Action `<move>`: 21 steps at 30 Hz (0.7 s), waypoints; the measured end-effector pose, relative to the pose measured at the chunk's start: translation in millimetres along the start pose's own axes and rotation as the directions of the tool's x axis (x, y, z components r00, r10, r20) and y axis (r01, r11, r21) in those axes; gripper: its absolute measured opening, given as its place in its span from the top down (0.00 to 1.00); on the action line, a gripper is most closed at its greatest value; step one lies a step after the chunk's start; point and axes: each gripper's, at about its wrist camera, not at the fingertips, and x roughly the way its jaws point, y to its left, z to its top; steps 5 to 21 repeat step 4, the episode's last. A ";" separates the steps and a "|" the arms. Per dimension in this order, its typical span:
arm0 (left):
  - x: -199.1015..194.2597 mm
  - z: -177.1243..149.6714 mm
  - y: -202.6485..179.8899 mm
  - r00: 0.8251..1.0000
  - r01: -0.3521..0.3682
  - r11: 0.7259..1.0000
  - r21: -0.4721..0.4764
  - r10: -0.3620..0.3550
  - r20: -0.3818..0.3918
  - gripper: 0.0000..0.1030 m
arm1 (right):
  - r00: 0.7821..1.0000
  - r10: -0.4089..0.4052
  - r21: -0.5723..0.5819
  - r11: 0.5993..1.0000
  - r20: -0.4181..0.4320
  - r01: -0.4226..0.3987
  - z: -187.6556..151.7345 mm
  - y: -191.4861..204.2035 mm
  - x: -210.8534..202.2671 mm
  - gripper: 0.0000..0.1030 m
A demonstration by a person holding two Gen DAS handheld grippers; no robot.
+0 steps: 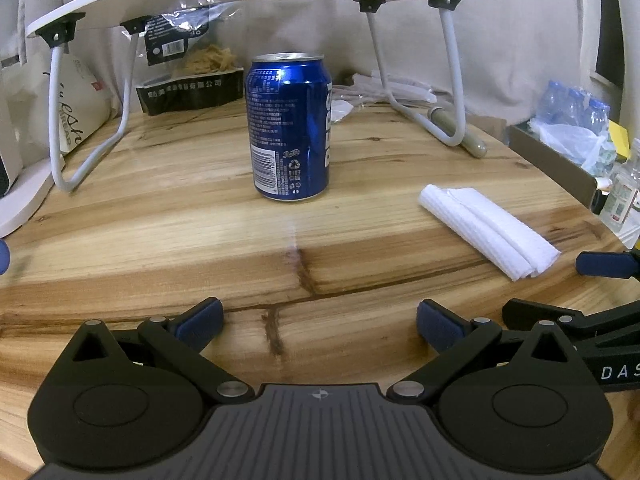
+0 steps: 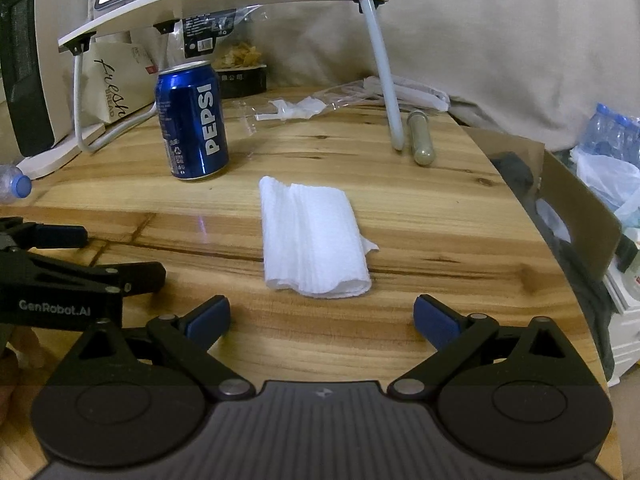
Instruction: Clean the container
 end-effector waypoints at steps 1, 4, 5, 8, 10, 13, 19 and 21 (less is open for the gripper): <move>0.1 0.1 0.7 1.000 0.004 1.000 0.001 -0.004 0.000 0.00 | 1.000 0.000 0.000 1.000 0.000 0.000 -0.1 -0.1 0.0 0.00; 0.4 0.2 2.0 1.000 0.007 1.000 0.003 -0.007 -0.001 0.00 | 1.000 -0.001 -0.003 1.000 0.001 0.001 -0.8 0.7 -0.3 0.00; 0.4 0.2 2.0 1.000 0.007 1.000 0.003 -0.007 -0.001 0.00 | 1.000 -0.001 -0.003 1.000 0.001 0.001 -0.8 0.7 -0.3 0.00; 0.4 0.2 2.0 1.000 0.007 1.000 0.003 -0.007 -0.001 0.00 | 1.000 -0.001 -0.003 1.000 0.001 0.001 -0.8 0.7 -0.3 0.00; 0.4 0.2 2.0 1.000 0.007 1.000 0.003 -0.007 -0.001 0.00 | 1.000 -0.001 -0.003 1.000 0.001 0.001 -0.8 0.7 -0.3 0.00; 0.4 0.2 2.0 1.000 0.007 1.000 0.003 -0.007 -0.001 0.00 | 1.000 -0.001 -0.003 1.000 0.001 0.001 -0.8 0.7 -0.3 0.00; 0.4 0.2 2.0 1.000 0.007 1.000 0.003 -0.007 -0.001 0.00 | 1.000 -0.001 -0.003 1.000 0.001 0.001 -0.8 0.7 -0.3 0.00; 0.4 0.2 2.0 1.000 0.007 1.000 0.003 -0.007 -0.001 0.00 | 1.000 -0.001 -0.003 1.000 0.001 0.001 -0.8 0.7 -0.3 0.00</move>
